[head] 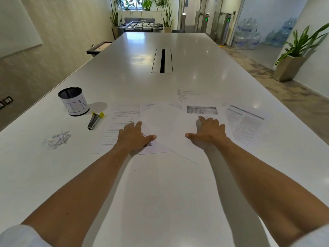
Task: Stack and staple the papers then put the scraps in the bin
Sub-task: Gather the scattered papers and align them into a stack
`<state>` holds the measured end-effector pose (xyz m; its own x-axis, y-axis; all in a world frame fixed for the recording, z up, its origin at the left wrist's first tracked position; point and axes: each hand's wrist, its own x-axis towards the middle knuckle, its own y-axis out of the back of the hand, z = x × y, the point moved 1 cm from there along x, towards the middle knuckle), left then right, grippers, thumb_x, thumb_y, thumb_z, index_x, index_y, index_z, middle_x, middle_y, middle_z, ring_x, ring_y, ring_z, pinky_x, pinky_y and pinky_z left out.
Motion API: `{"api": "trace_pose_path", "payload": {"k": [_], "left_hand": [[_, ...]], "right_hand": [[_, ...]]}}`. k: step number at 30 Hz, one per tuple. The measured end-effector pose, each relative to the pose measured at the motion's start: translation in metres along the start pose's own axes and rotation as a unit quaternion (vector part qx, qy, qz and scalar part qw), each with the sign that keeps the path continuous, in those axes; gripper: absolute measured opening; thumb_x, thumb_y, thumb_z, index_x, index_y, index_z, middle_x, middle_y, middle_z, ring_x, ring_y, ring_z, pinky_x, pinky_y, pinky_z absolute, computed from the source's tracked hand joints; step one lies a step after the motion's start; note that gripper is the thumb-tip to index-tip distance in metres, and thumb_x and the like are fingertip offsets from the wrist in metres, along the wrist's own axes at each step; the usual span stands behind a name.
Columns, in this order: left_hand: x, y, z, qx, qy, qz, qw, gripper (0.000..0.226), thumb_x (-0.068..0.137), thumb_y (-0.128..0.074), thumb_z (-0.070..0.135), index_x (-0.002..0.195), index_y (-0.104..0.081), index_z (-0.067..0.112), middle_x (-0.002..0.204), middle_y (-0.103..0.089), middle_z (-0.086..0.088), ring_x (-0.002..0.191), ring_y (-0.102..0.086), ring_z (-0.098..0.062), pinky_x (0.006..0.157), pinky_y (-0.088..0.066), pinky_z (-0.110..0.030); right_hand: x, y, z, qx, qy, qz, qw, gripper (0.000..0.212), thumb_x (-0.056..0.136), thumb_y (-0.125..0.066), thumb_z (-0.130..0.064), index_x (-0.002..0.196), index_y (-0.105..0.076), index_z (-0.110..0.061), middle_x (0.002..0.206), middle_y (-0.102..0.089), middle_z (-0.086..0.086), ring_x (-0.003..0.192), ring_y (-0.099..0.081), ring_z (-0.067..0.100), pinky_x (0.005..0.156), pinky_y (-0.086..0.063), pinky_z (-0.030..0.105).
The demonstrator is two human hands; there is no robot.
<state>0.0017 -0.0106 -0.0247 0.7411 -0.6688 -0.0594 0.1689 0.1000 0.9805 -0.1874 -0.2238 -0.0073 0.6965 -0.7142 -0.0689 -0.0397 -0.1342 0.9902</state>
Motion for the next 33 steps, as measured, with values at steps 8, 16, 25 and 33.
{"api": "trace_pose_path", "payload": {"k": [8, 16, 25, 33], "left_hand": [[0.003, 0.009, 0.012, -0.080, 0.022, 0.010, 0.997, 0.098, 0.071, -0.070, 0.060, 0.148, -0.022, 0.021, 0.135, -0.048, -0.012, 0.126, -0.042, -0.033, 0.099, -0.042, -0.047], [0.005, 0.005, 0.025, -0.384, 0.080, 0.125, 0.911, 0.093, 0.071, -0.078, 0.010, 0.146, -0.025, 0.023, 0.119, -0.053, -0.011, 0.109, -0.054, -0.029, 0.083, -0.053, -0.043], [0.002, 0.015, 0.036, -0.358, 0.079, 0.247, 0.897, 0.065, 0.079, -0.067, -0.005, 0.136, -0.042, 0.014, 0.135, -0.041, -0.010, 0.112, -0.054, -0.029, 0.088, -0.049, -0.033], [-0.001, 0.027, 0.043, -0.380, 0.085, 0.259, 0.884, 0.055, 0.082, -0.062, 0.000, 0.131, -0.043, 0.016, 0.105, -0.061, -0.008, 0.088, -0.061, -0.025, 0.075, -0.050, -0.037]], "right_hand": [[0.005, 0.003, -0.002, 0.004, -0.002, -0.009, 1.000, 0.110, 0.067, -0.057, -0.081, 0.152, -0.019, -0.023, 0.151, -0.034, 0.012, 0.140, -0.028, 0.034, 0.109, -0.026, 0.054], [-0.001, -0.001, 0.001, 0.005, 0.007, 0.012, 1.000, 0.105, 0.071, -0.053, -0.082, 0.152, -0.022, -0.023, 0.149, -0.038, 0.009, 0.138, -0.032, 0.032, 0.106, -0.029, 0.054], [-0.007, -0.006, 0.003, 0.008, 0.009, 0.029, 1.000, 0.102, 0.074, -0.046, -0.084, 0.152, -0.023, -0.022, 0.151, -0.038, 0.008, 0.138, -0.033, 0.032, 0.106, -0.029, 0.052], [-0.010, -0.006, -0.002, 0.051, 0.016, 0.040, 0.998, 0.098, 0.076, -0.053, -0.079, 0.151, -0.027, -0.022, 0.153, -0.036, 0.006, 0.140, -0.033, 0.030, 0.109, -0.027, 0.052]]}}
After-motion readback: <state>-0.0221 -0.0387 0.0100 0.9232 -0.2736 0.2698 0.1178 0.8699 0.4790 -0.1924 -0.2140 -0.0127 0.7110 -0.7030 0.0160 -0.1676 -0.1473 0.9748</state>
